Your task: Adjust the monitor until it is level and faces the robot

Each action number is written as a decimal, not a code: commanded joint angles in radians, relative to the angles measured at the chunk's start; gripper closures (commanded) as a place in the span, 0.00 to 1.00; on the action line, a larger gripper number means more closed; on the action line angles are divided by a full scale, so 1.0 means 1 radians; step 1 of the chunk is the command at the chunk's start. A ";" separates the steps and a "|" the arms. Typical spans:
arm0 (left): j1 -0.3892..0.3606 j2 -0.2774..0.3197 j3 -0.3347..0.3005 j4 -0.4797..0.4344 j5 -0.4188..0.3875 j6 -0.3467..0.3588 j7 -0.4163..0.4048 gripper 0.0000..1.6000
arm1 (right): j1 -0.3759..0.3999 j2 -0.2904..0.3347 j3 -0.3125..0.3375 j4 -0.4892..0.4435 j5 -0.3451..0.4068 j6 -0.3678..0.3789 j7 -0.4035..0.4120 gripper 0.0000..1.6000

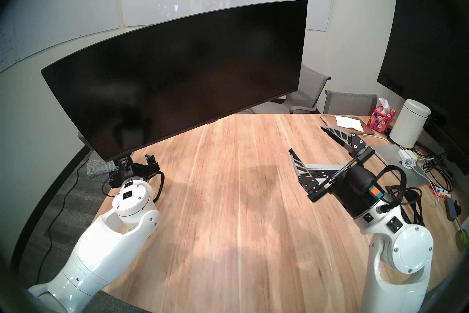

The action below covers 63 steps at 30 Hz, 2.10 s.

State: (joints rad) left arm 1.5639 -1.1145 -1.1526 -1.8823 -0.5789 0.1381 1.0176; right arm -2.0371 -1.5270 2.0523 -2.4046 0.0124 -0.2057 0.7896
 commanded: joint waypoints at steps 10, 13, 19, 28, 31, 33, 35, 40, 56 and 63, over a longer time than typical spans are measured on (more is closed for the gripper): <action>-0.006 0.070 0.022 -0.011 0.059 -0.030 -0.063 0.00 | 0.002 0.002 0.001 -0.017 0.006 -0.001 0.003 0.00; -0.006 0.071 0.022 -0.011 0.059 -0.031 -0.063 0.00 | 0.002 0.002 0.001 -0.017 0.006 -0.001 0.003 0.00; -0.006 0.071 0.022 -0.011 0.060 -0.032 -0.065 0.00 | 0.002 0.002 0.001 -0.017 0.006 -0.001 0.003 0.00; 0.050 0.060 0.039 0.082 0.060 -0.128 -0.089 0.00 | 0.002 0.002 0.000 -0.017 0.006 -0.001 0.002 0.00; 0.108 0.081 0.028 0.087 0.054 -0.166 -0.087 0.00 | 0.003 0.002 0.000 -0.016 0.005 -0.002 0.002 0.00; 0.145 0.100 0.023 0.079 0.064 -0.209 -0.090 0.00 | 0.003 0.002 0.000 -0.016 0.005 -0.002 0.002 0.00; 0.150 0.133 0.049 0.059 0.056 -0.226 -0.062 0.00 | 0.003 0.002 0.000 -0.016 0.005 -0.002 0.002 0.00; 0.225 0.181 0.051 -0.018 0.100 -0.316 -0.036 0.00 | 0.003 0.002 0.000 -0.016 0.005 -0.002 0.002 0.00; 0.261 0.192 0.055 0.039 0.132 -0.479 -0.088 0.00 | 0.002 0.002 0.001 -0.017 0.006 -0.001 0.003 0.00; 0.175 0.157 0.058 0.129 0.119 -0.452 -0.115 0.00 | 0.002 0.002 0.000 -0.017 0.006 -0.001 0.002 0.00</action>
State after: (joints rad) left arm 1.8181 -0.9306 -1.0948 -1.7953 -0.4575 -0.3189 0.9254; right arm -2.0370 -1.5270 2.0523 -2.4046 0.0126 -0.2057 0.7896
